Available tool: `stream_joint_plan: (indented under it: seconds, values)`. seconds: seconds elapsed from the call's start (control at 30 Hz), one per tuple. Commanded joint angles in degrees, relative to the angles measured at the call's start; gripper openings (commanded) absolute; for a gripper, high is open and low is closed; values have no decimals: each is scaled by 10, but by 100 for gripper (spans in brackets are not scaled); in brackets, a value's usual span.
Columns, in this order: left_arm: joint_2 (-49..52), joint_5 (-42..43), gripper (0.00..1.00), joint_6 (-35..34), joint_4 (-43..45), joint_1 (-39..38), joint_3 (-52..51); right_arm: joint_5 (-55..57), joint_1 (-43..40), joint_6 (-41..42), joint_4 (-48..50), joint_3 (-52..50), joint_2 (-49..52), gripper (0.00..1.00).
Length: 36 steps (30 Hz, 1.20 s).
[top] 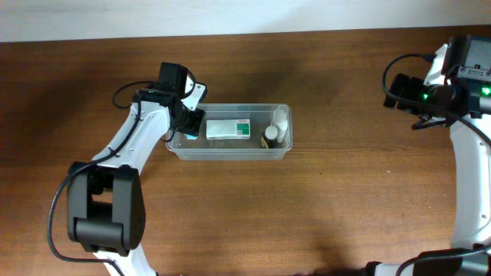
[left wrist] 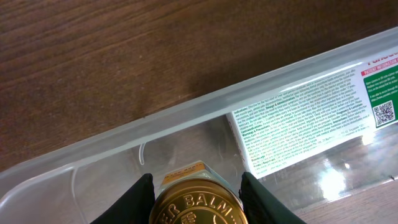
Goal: Pack container
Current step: 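Lower the balm jar into the container's left end and release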
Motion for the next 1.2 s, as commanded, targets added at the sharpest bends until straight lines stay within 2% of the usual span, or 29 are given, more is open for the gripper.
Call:
stream_joint_plan:
  seconds: [0.0, 0.43, 0.83, 1.17]
  values:
    - [5, -6, 40, 5, 3, 0, 9, 5, -3, 5, 2, 2, 0, 98]
    - [5, -6, 51, 5, 3, 0, 9, 5, -3, 5, 2, 2, 0, 98]
    - [-1, -5, 53, 2, -2, 0, 20, 5, -3, 5, 2, 2, 0, 98]
    - [-50, -5, 53, 3, -6, 0, 24, 5, -3, 5, 2, 2, 0, 98]
